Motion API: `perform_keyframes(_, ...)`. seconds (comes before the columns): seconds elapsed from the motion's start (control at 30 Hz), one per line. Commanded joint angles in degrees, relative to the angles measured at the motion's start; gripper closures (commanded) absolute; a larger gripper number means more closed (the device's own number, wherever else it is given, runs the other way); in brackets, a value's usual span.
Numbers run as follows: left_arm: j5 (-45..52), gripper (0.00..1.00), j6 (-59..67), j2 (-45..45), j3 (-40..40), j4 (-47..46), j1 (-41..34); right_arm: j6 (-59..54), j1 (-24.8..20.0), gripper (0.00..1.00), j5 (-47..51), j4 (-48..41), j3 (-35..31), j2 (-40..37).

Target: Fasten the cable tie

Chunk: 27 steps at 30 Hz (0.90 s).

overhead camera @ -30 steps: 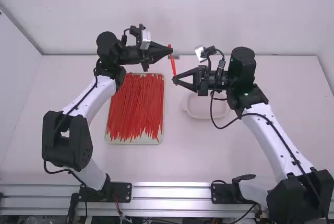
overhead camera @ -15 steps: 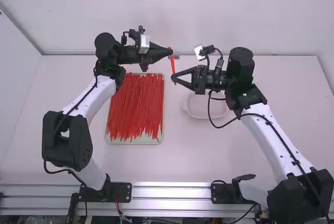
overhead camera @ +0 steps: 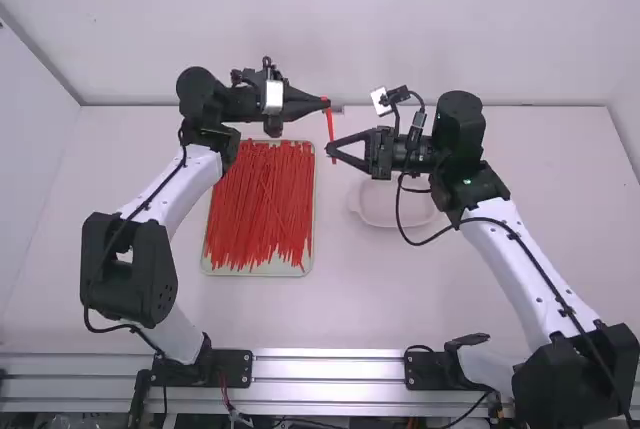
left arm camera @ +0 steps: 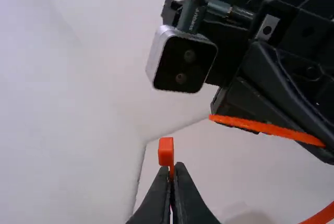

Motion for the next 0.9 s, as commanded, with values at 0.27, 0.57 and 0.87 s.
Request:
perform_keyframes(0.27,0.20,0.98,0.59,-0.37,1.36,5.07,-0.98,0.61,0.98,1.00,0.72,-0.02,1.44,-0.31)
perform_keyframes(0.57,0.42,0.98,0.61,-0.37,1.36,4.31,-0.92,0.92,0.55,1.00,0.72,0.00,1.44,-0.31)
perform_keyframes(0.87,0.39,0.98,0.63,-0.37,1.36,2.84,-1.51,2.05,0.22,1.00,1.31,1.27,1.44,-0.31)
